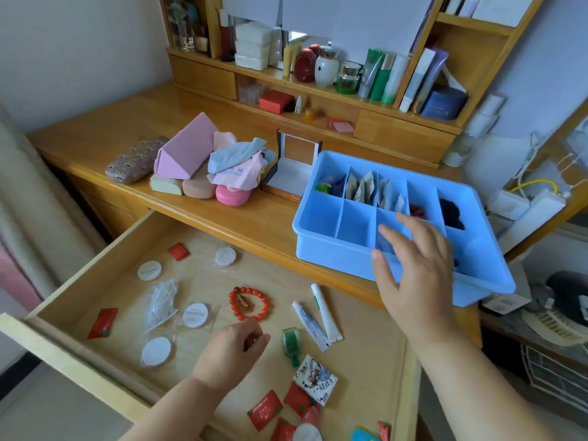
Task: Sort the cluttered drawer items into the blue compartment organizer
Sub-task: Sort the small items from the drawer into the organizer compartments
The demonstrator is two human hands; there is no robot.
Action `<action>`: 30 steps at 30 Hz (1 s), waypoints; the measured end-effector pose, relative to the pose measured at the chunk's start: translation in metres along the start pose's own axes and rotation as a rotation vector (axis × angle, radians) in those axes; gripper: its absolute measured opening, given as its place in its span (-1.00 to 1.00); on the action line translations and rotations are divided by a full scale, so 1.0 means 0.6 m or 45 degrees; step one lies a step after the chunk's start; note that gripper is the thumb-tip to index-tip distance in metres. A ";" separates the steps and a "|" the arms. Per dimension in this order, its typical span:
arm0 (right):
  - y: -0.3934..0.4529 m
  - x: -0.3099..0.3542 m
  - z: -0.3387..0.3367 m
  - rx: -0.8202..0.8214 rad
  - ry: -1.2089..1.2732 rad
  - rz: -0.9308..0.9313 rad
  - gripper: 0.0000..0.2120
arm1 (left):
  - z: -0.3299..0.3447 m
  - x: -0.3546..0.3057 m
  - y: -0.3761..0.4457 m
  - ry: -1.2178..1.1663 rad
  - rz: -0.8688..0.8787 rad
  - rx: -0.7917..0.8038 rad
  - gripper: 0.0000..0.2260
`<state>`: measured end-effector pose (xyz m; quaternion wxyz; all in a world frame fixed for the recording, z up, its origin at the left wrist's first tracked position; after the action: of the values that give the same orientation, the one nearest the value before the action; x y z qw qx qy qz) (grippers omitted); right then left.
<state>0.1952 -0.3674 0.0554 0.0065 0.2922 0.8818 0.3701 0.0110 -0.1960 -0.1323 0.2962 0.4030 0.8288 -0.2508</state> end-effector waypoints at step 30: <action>-0.041 0.010 -0.037 0.473 0.550 0.591 -0.50 | 0.019 0.018 0.012 -0.030 -0.029 0.105 -0.87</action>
<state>0.1726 -0.3921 0.0565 -0.3172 0.3960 0.8252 0.2484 0.0145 -0.1939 -0.1491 0.2862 0.4023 0.8188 -0.2930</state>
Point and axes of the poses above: each hand's wrist, its own y-axis towards the middle knuckle, its own z-axis out of the palm, x = y × z, the point moved 7 cm from there along y, towards the middle knuckle, and after that the axes turned 1 degree about x, right-handed, at the moved point
